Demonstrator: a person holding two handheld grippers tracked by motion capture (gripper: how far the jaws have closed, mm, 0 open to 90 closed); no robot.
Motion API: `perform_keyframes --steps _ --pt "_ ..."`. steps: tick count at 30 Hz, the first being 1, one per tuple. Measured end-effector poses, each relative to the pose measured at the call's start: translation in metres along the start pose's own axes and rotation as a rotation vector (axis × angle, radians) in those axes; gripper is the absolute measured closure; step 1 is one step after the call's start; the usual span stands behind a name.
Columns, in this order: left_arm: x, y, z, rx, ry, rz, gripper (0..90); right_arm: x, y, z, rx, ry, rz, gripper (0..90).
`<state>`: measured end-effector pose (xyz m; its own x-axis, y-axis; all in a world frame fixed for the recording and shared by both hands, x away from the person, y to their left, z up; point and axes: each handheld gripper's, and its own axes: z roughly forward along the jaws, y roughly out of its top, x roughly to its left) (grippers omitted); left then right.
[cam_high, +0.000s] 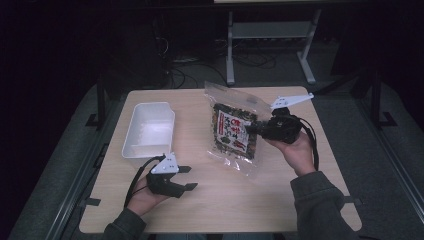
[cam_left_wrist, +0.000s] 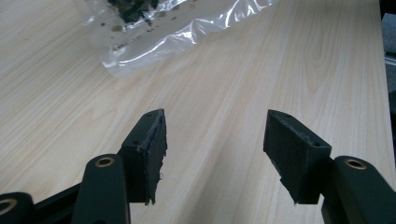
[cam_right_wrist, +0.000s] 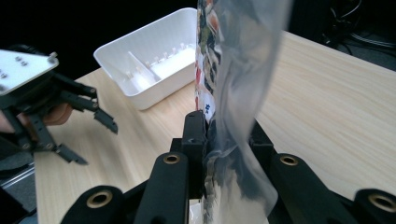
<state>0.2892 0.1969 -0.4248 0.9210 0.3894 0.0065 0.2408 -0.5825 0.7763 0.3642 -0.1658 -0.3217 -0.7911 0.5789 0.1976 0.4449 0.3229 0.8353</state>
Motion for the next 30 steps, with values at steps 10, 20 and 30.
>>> perform_keyframes --steps 10,20,30 --pt "-0.004 -0.005 -0.005 0.000 0.020 0.000 34.8 0.005 0.014 0.015 -0.012 -0.050 0.011 75.1" --pt "-0.005 -0.013 -0.010 0.008 0.033 -0.009 31.6 0.012 0.031 0.033 -0.035 -0.063 0.027 75.1" --pt "-0.006 -0.021 -0.019 0.014 0.045 -0.020 29.8 0.022 0.053 0.056 -0.074 -0.077 0.029 75.2"
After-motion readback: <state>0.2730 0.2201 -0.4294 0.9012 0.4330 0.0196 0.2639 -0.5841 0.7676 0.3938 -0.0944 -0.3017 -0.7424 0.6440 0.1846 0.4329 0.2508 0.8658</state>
